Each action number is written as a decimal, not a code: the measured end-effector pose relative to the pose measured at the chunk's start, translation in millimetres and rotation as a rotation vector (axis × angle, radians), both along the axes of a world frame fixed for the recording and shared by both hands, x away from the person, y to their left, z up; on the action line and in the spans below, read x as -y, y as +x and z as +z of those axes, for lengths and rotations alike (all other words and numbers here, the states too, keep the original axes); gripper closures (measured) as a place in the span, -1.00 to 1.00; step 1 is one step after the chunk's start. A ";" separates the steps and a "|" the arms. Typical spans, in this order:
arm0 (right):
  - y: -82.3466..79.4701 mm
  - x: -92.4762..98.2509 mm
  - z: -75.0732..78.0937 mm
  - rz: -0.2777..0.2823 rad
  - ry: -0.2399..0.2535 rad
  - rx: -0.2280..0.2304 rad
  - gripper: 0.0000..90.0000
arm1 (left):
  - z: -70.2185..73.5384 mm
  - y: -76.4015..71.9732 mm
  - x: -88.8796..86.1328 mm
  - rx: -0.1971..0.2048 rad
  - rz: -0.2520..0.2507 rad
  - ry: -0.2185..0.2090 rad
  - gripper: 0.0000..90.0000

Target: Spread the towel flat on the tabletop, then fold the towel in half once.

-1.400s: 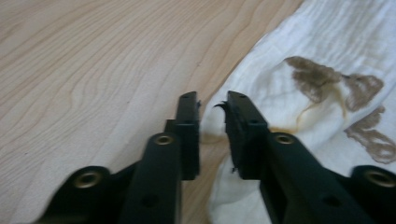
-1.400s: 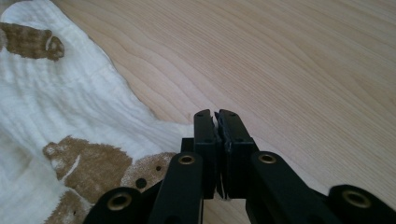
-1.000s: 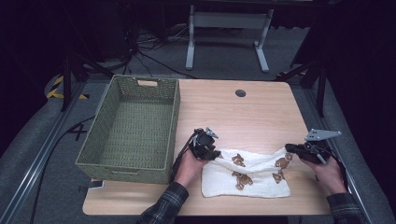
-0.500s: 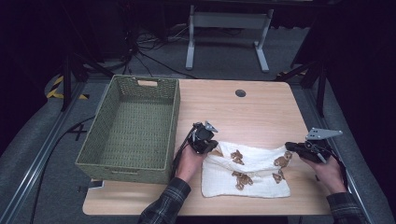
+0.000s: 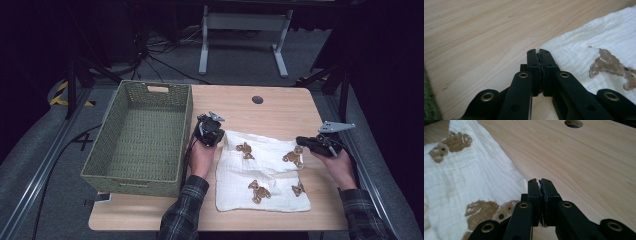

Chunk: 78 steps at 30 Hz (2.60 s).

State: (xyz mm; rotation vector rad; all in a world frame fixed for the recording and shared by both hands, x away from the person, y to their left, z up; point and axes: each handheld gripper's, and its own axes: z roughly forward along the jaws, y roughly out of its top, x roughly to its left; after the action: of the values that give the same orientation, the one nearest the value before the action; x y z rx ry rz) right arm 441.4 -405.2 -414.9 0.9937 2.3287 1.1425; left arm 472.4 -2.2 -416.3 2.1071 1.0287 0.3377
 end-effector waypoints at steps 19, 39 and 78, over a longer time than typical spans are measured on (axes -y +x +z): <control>21.1 -16.7 -6.2 0.019 0.042 -0.024 0.83 | 1.7 -3.1 -1.8 -0.026 -0.017 0.013 0.67; -62.9 -16.2 -28.1 0.127 -0.045 -0.163 0.99 | -27.7 -93.6 3.1 -0.146 -0.290 0.060 0.99; -46.3 0.4 -14.3 0.055 -0.053 -0.127 0.66 | -22.3 -60.9 3.8 -0.133 -0.206 0.049 0.62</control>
State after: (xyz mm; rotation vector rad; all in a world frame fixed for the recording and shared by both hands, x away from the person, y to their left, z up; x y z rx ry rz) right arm 395.0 -405.6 -429.2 1.0160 2.4873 1.0600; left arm 411.5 -6.0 -438.6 2.2816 0.8750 0.1235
